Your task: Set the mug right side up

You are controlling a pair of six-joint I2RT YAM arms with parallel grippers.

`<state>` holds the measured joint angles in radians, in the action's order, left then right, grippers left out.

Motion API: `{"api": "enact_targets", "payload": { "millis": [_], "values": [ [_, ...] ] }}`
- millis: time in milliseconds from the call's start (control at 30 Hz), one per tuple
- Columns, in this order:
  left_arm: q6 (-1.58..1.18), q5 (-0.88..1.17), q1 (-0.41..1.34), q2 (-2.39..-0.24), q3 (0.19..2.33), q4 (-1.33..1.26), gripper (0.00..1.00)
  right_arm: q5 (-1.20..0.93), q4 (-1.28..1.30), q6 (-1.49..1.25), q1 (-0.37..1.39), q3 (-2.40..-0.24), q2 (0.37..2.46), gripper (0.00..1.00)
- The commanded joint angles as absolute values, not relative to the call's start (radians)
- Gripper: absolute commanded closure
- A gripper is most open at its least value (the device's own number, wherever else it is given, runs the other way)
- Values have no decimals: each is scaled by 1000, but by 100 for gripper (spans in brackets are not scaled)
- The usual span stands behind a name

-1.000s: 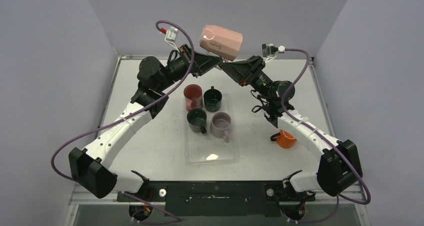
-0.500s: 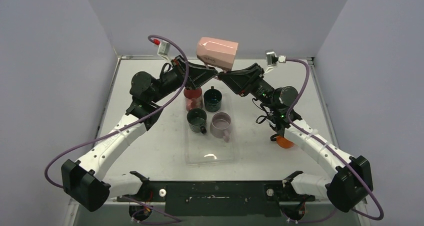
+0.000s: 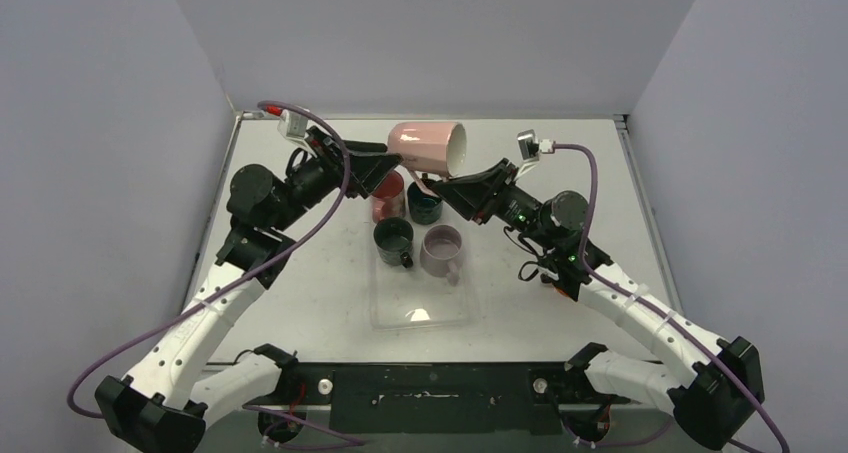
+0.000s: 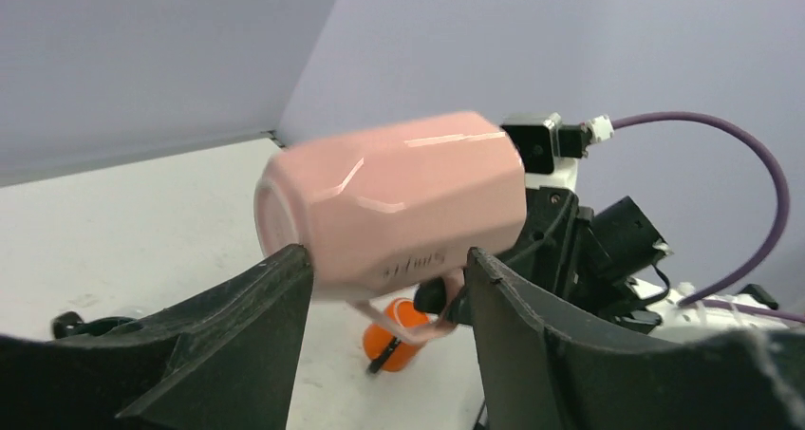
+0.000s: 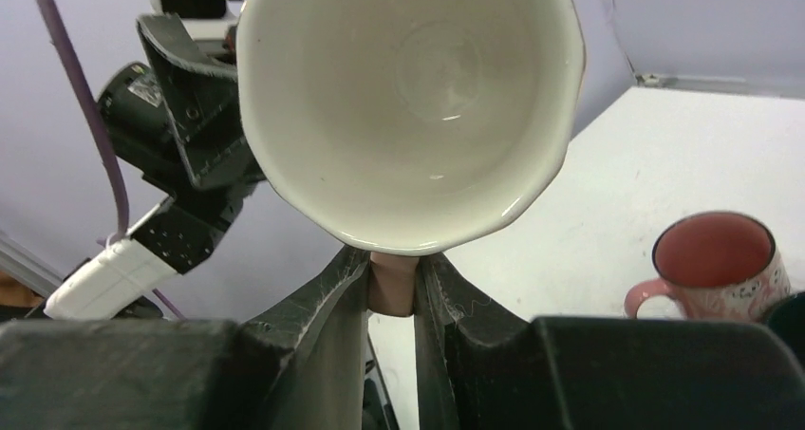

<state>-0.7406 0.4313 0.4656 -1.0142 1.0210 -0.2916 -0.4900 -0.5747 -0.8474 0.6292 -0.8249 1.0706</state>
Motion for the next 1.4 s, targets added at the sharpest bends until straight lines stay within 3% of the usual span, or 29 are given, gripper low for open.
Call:
{"api": "enact_targets", "payload": {
  "millis": [0,467,833,1367],
  "values": [
    [-601,328,460,-969,1034,-241,42,-501,-579,-801,682,-800,1007,95],
    [-376,16,460,-906,1046,-2,40,-496,-446,-712,767,-767,1095,95],
    [-384,-135,453,-910,1047,98,33,-379,-116,-378,954,-831,1242,95],
    [-426,-226,450,-915,1071,178,27,-249,-147,-350,1026,-816,1381,95]
  ]
}}
